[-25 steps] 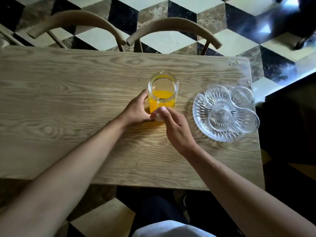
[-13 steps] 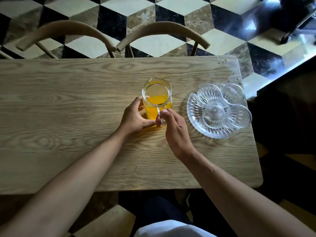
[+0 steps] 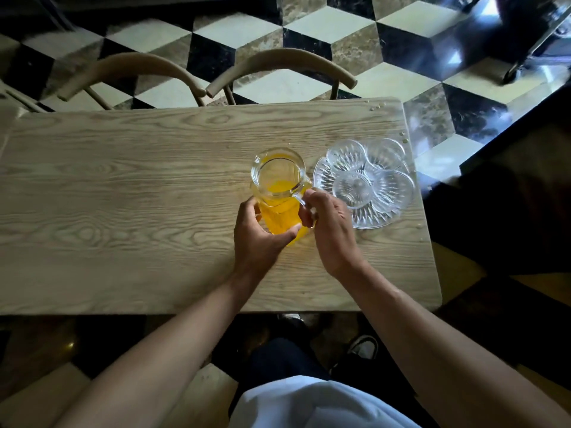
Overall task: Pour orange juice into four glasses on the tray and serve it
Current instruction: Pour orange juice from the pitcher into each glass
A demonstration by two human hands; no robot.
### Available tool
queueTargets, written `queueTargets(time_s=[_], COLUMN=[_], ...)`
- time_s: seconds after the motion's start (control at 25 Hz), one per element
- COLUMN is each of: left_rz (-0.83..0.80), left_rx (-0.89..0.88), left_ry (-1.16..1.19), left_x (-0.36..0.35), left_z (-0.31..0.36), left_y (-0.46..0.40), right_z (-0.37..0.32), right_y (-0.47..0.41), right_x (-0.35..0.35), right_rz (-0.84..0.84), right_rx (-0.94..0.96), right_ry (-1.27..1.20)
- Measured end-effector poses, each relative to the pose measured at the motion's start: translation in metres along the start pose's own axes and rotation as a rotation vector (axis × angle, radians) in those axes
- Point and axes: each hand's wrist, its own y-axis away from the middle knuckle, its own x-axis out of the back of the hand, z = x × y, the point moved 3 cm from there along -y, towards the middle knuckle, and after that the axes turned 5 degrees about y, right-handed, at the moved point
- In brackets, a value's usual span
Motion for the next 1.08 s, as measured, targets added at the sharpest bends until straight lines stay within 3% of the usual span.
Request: queueTargets(time_s=[0.52, 1.08], left_rz=[0.013, -0.412], left_rx=[-0.04, 0.018], left_ry=[0.018, 0.05], left_x=[-0.132, -0.236], left_z=[0.056, 0.067], left_y=[0.128, 0.101], right_z=[-0.046, -0.07], right_y=[0.072, 0.032], right_x=[0.168, 0.261], right_rz=[0.008, 0.268], right_rx=[0.039, -0.045], right_ry=[0.099, 0.22])
